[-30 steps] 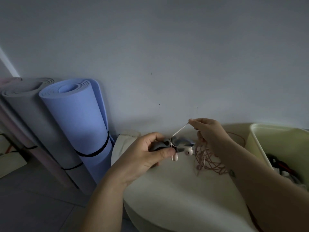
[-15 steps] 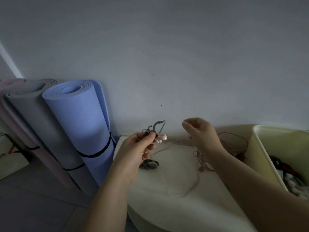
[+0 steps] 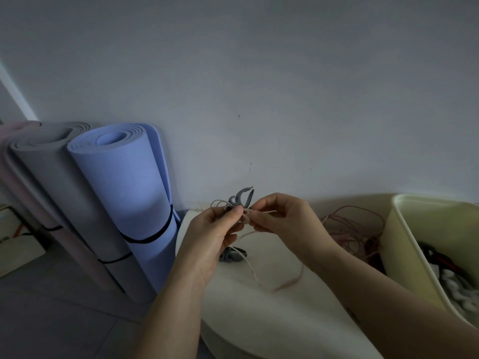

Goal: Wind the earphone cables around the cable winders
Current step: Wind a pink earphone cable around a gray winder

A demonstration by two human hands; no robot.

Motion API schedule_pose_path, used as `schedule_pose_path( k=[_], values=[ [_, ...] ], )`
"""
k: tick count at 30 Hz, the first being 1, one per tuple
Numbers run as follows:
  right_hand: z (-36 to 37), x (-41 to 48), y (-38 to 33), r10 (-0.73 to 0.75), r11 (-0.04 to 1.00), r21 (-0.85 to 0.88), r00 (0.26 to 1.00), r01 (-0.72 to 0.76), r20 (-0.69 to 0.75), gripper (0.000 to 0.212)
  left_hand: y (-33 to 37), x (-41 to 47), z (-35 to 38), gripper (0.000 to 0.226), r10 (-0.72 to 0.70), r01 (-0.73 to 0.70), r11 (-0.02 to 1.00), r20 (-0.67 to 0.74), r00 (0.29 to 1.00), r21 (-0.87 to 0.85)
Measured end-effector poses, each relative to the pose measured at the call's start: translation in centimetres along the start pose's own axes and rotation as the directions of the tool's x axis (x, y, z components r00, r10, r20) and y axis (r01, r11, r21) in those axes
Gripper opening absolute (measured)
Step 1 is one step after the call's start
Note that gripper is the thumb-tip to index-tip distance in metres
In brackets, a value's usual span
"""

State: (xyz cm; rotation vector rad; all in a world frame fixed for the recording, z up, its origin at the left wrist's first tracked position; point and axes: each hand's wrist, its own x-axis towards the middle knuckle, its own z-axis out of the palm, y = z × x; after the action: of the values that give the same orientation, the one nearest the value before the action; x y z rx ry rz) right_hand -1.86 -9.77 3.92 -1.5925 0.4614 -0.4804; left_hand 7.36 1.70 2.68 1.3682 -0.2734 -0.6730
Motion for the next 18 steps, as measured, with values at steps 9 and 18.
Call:
schedule_pose_path(
  k=[9, 18],
  values=[
    [-0.53, 0.11, -0.09, -0.001, 0.996, 0.094, 0.999, -0.003, 0.045, 0.007, -0.05, -0.09, 0.04, 0.014, 0.025, -0.025, 1.000, 0.027, 0.999, 0.006],
    [-0.45, 0.25, -0.02, 0.105, 0.948, 0.298, 0.994, -0.111, 0.035, 0.010, -0.07, -0.33, 0.40, 0.008, 0.028, -0.029, 1.000, 0.039, 0.999, 0.012]
  ],
)
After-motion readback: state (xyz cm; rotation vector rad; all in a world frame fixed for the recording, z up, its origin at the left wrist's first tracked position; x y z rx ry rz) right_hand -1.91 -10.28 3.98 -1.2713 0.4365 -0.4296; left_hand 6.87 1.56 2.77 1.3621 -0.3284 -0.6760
